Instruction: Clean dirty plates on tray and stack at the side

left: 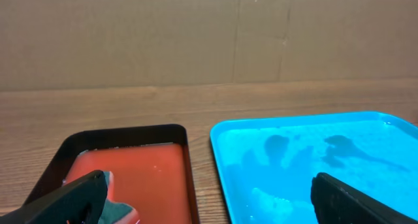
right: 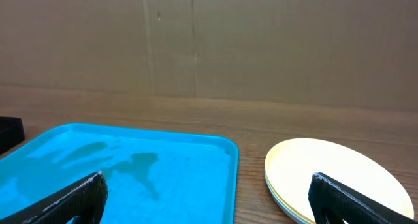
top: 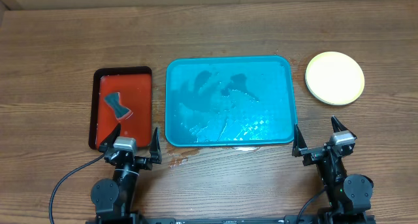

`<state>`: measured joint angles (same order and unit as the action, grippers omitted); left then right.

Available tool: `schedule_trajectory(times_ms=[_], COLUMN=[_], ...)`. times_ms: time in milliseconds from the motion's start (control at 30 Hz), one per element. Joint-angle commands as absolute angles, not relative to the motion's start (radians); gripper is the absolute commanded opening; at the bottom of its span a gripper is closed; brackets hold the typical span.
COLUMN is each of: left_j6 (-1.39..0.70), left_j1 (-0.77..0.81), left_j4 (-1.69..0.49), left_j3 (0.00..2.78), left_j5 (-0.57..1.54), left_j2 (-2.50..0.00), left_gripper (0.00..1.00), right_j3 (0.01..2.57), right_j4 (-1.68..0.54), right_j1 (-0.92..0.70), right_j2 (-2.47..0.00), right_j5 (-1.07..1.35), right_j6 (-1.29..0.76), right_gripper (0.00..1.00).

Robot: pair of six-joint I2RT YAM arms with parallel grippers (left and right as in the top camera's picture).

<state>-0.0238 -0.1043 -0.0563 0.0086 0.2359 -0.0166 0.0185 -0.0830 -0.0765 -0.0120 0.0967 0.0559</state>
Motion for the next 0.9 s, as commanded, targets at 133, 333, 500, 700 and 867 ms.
schedule_trajectory(times_ms=[133,333,500,700,867], left_j6=[-0.022,-0.006,-0.045,-0.049,-0.049], left_j1=[-0.097,-0.097,-0.097,-0.097,-0.097], left_j4=[-0.063,-0.063,-0.062,-0.062,-0.06], left_j3=[0.005,0.005,0.005,0.005,0.005], left_j5=[0.2,0.199,0.199,0.183,0.184], left_j2=[-0.003,-0.003,-0.003,-0.003,-0.003], left_gripper=[1.0,1.0,1.0,1.0,1.0], right_j3=[0.009,0.009,0.009,0.009,0.009], right_j4=[-0.078,-0.078,-0.078,-0.078,-0.078], right_j1=[-0.07,-0.07,-0.07,-0.07,-0.07], right_j2=[-0.003,-0.003,-0.003,-0.003,-0.003], right_j5=[0.087,0.087,0.087,0.087,0.087], right_j6=[0.052,0.052,0.052,0.052,0.052], right_gripper=[1.0,1.0,1.0,1.0,1.0])
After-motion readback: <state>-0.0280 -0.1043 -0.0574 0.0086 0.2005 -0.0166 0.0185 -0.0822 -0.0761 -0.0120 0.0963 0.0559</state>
